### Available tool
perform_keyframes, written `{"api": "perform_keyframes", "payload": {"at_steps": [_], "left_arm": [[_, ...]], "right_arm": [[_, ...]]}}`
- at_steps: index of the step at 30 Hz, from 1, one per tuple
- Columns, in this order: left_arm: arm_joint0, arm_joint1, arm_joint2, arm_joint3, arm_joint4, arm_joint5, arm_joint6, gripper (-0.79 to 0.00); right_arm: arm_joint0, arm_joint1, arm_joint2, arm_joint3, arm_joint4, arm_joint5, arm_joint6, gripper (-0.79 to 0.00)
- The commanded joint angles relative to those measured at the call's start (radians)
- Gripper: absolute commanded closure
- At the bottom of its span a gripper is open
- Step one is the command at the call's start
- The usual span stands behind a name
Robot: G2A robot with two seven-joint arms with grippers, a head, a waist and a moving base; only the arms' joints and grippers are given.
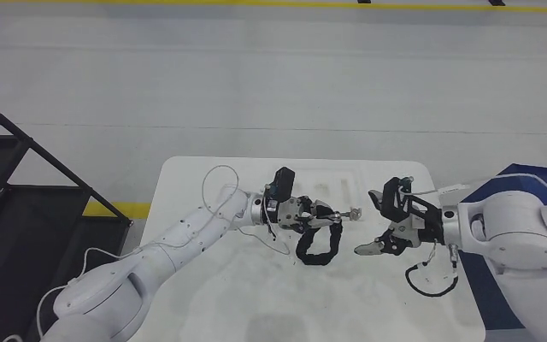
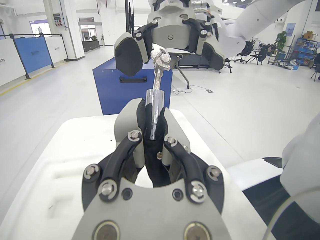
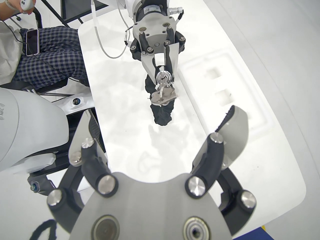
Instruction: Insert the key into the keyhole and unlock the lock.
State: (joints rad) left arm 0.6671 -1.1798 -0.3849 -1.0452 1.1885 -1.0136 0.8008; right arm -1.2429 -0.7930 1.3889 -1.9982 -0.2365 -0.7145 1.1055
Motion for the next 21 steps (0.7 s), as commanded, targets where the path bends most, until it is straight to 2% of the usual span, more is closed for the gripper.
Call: {"api": "perform_keyframes", "payload": {"at_steps": [1,9,21], "left_arm": [[-0.009,0.005,0.028,-0.001,-0.033,0.001,-0.023,0.0],[-0.06,0.021,0.112,-0.028,-0.219,0.001,-0.156,0.0],[-0.072,0.024,0.141,-0.027,-0.386,0.001,-0.268,0.0]], "right_arm": [[-0.002,0.001,0.003,0.004,0.003,-0.004,-0.004,-0.785],[-0.002,0.001,0.003,0.004,0.003,-0.004,-0.004,-0.785],[-0.083,0.002,0.033,-0.117,-0.256,-0.03,-0.179,-0.785]]}}
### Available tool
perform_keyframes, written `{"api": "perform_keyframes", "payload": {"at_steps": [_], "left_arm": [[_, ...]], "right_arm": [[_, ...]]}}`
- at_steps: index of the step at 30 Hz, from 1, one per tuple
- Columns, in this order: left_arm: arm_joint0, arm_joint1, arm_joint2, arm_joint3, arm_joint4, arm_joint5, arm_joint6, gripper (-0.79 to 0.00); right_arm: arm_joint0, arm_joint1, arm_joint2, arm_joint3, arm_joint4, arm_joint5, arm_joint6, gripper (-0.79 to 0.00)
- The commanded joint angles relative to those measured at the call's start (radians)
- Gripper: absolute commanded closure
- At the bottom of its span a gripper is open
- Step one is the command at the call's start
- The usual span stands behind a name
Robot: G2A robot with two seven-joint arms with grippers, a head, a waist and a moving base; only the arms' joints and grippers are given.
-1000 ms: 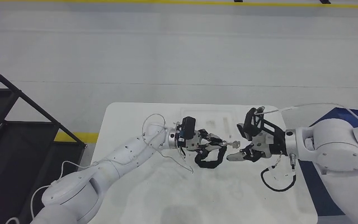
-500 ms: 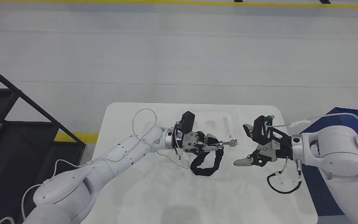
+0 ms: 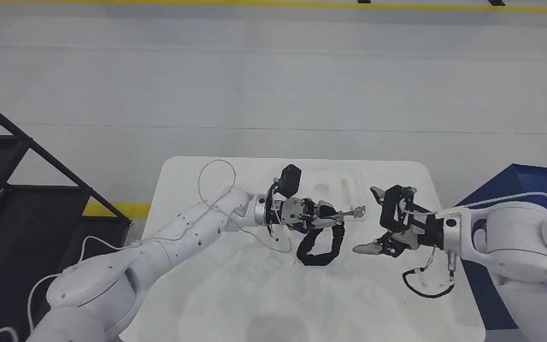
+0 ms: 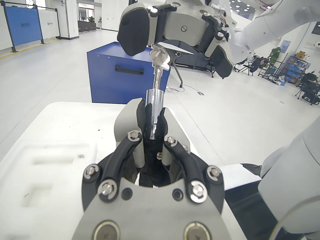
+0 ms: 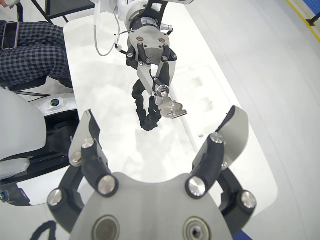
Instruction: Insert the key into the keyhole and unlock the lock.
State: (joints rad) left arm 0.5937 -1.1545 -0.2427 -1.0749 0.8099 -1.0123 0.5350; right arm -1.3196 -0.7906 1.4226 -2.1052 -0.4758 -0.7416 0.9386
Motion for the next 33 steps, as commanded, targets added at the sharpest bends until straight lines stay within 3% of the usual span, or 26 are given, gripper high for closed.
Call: {"api": "perform_keyframes", "payload": {"at_steps": [1,16,26,33], "left_arm": [[0.003,-0.002,-0.003,0.008,-0.016,0.0,-0.005,0.0],[0.018,-0.037,-0.043,0.052,-0.032,0.0,-0.017,0.0],[0.021,-0.05,-0.064,0.062,0.027,0.0,-0.005,0.0],[0.017,-0.048,-0.068,0.05,0.096,0.0,-0.002,0.0]], "right_arm": [[-0.014,0.0,0.0,-0.019,-0.035,-0.003,-0.024,-0.785],[-0.025,-0.004,-0.066,-0.074,-0.214,-0.007,-0.104,-0.785],[0.021,0.0,-0.115,-0.065,-0.194,0.032,0.017,-0.785],[0.029,0.007,-0.073,-0.075,-0.203,0.038,0.003,-0.785]]}}
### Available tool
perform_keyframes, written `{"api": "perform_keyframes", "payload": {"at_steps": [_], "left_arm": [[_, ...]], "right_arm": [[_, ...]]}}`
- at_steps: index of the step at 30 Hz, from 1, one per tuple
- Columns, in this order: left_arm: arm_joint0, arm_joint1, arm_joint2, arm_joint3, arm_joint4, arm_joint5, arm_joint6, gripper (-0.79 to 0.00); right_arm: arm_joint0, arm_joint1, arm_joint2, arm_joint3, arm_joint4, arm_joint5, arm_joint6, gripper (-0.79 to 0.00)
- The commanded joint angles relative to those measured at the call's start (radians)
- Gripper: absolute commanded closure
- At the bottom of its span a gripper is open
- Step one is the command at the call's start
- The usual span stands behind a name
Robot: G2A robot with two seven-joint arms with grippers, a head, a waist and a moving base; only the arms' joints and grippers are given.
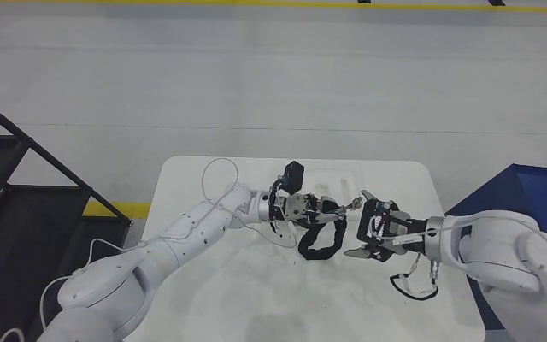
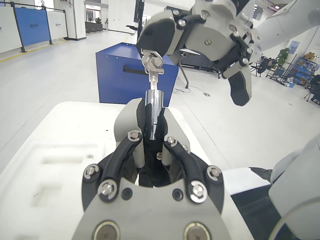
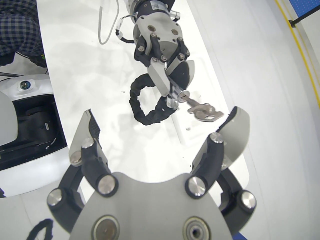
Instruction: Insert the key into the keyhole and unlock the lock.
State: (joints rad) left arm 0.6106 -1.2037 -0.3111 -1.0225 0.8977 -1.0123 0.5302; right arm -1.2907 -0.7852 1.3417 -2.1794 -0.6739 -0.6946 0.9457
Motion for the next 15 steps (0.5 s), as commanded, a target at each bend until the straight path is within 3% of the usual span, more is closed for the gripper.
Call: {"api": "perform_keyframes", "payload": {"at_steps": [1,7,9,12,13,15], "left_arm": [[-0.002,0.002,0.001,-0.006,0.019,0.0,0.004,0.0],[-0.005,0.01,0.015,-0.028,0.058,0.0,0.019,0.0],[-0.008,0.014,0.024,-0.033,0.058,0.0,0.019,0.0],[-0.014,0.021,0.039,-0.039,0.051,0.0,0.019,0.0],[-0.017,0.023,0.045,-0.041,0.048,0.0,0.017,0.0],[-0.022,0.027,0.057,-0.046,0.039,0.0,0.016,0.0]], "right_arm": [[-0.001,0.003,0.016,-0.001,-0.011,-0.024,-0.01,-0.785],[0.004,0.01,0.026,0.015,-0.087,-0.149,-0.037,-0.773],[0.007,0.01,0.017,0.014,-0.119,-0.164,-0.049,-0.662],[0.01,0.009,0.004,0.003,-0.174,-0.164,-0.071,-0.597],[0.009,0.009,0.0,0.0,-0.193,-0.162,-0.081,-0.493],[0.008,0.008,-0.005,-0.014,-0.245,-0.149,-0.096,-0.419]]}}
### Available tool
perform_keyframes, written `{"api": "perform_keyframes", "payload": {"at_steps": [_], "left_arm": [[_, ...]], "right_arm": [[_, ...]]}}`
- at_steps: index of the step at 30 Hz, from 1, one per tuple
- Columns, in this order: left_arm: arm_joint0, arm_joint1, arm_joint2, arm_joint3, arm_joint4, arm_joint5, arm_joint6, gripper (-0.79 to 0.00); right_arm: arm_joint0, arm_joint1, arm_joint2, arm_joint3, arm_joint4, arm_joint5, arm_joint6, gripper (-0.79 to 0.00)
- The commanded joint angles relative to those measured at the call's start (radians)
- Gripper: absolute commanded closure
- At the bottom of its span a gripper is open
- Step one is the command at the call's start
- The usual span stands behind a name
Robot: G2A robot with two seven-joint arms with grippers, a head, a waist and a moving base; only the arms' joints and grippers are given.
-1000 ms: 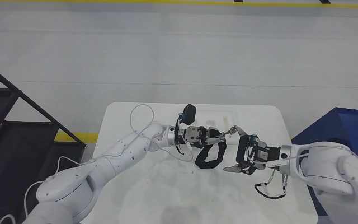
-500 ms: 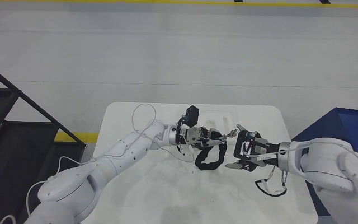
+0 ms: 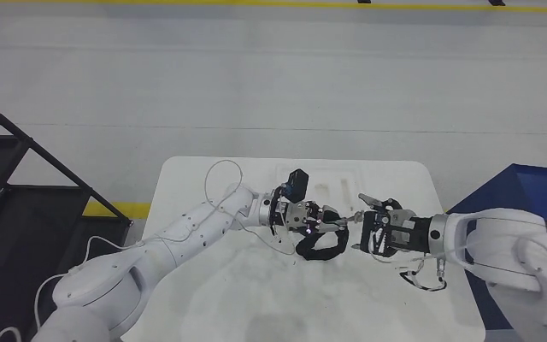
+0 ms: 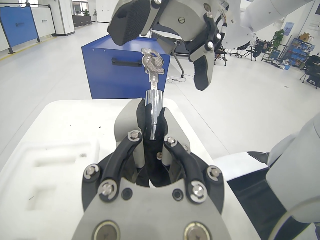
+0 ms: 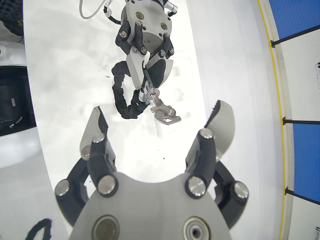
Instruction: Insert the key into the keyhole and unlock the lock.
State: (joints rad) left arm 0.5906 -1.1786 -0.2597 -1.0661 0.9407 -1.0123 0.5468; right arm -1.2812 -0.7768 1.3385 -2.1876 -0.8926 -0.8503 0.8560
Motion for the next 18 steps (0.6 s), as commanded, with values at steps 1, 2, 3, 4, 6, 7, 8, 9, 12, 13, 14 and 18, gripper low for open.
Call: {"api": "perform_keyframes", "payload": {"at_steps": [1,2,3,4,6,7,8,9,12,13,14,18], "left_arm": [[-0.005,0.004,0.012,-0.005,-0.009,0.0,-0.002,0.0],[-0.008,0.006,0.019,-0.007,-0.015,0.0,-0.002,0.0],[-0.012,0.008,0.025,-0.008,-0.019,0.0,-0.004,0.0],[-0.014,0.01,0.03,-0.01,-0.024,0.0,-0.004,0.0],[-0.02,0.014,0.041,-0.012,-0.033,0.0,-0.005,0.0],[-0.023,0.015,0.046,-0.014,-0.038,0.0,-0.005,0.0],[-0.026,0.017,0.051,-0.014,-0.043,0.0,-0.005,0.0],[-0.029,0.018,0.056,-0.016,-0.047,0.0,-0.003,0.0],[-0.036,0.023,0.069,-0.017,-0.055,0.0,0.002,0.0],[-0.038,0.024,0.073,-0.017,-0.057,0.0,0.004,0.0],[-0.041,0.025,0.076,-0.017,-0.059,0.0,0.006,0.0],[-0.048,0.03,0.087,-0.018,-0.063,0.0,0.017,0.0]], "right_arm": [[-0.003,-0.001,-0.005,-0.015,-0.053,0.013,-0.016,-0.369],[-0.007,-0.001,-0.009,-0.022,-0.08,0.02,-0.025,-0.36],[-0.011,-0.002,-0.011,-0.029,-0.107,0.028,-0.032,-0.345],[-0.015,-0.002,-0.015,-0.036,-0.134,0.034,-0.036,-0.323],[-0.025,-0.002,-0.022,-0.048,-0.179,0.048,-0.042,-0.32],[-0.03,-0.003,-0.026,-0.054,-0.196,0.055,-0.046,-0.323],[-0.034,-0.003,-0.028,-0.06,-0.214,0.061,-0.047,-0.323],[-0.038,-0.003,-0.031,-0.066,-0.229,0.066,-0.05,-0.323],[-0.05,-0.003,-0.035,-0.08,-0.264,0.078,-0.061,-0.314],[-0.054,-0.003,-0.036,-0.084,-0.272,0.08,-0.064,-0.292],[-0.057,-0.003,-0.036,-0.087,-0.28,0.082,-0.067,-0.283],[-0.068,-0.003,-0.039,-0.1,-0.295,0.079,-0.077,0.0]]}}
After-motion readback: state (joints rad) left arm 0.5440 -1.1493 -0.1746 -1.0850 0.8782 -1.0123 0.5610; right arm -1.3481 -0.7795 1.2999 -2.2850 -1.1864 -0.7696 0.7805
